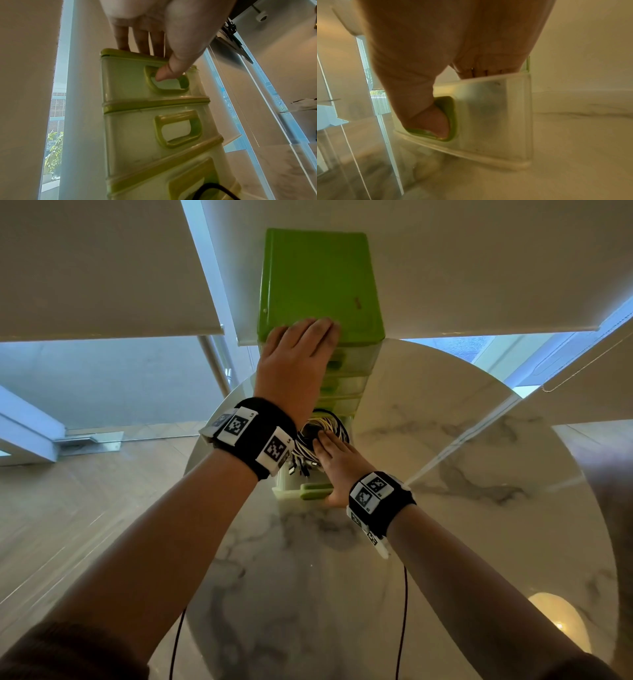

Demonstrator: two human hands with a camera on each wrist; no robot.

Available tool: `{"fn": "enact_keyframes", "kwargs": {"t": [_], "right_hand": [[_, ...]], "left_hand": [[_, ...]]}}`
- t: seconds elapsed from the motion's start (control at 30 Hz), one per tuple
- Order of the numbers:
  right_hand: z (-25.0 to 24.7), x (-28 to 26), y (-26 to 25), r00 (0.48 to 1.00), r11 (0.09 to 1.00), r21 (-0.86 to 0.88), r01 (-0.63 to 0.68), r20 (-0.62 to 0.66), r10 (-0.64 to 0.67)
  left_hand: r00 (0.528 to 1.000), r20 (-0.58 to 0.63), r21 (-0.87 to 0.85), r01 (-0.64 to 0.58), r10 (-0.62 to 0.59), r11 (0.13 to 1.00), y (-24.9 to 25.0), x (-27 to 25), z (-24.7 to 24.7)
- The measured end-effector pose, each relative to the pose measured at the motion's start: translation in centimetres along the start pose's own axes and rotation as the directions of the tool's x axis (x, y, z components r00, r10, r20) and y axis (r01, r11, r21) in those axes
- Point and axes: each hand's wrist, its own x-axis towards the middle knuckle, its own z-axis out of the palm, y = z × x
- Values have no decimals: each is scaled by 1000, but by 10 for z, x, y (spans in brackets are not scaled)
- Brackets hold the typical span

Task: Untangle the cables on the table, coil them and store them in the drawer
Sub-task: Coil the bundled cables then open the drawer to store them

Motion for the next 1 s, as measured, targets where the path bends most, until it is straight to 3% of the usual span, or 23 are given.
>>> {"fn": "enact_keyframes", "kwargs": {"t": [0.2,0.33,0.4,0.47,0.53,0.6,0.7,0.83,1.0], "right_hand": [[2,3,-2,999,999,-4,-32,8,32],[10,9,-3,999,999,1,-39,-21,39],[11,9,-3,999,999,19,-33,-14,33],[11,6,-1,999,999,13,-32,-13,32],[9,3,-2,999,1000,6,-22,-44,22],[9,2,-2,998,1000,4,-18,-57,18],[11,4,-2,999,999,-19,-26,-46,25],[11,2,-2,999,1000,-8,-17,-51,17],[8,-1,-2,998,1000,-13,-14,-57,13]], "left_hand": [[988,151,-32,29,-24,999,0,-12,-7],[969,249,-196,40,10,980,26,-69,1],[886,462,-255,166,-31,953,32,-100,6],[716,690,-207,339,-108,918,23,-112,17],[618,783,-130,266,-65,955,13,-116,28],[576,816,-92,197,-39,976,8,-122,37],[572,819,-77,187,-45,979,7,-128,46],[626,780,-20,58,-21,998,8,-124,41],[584,809,22,-141,65,990,12,-108,42]]}}
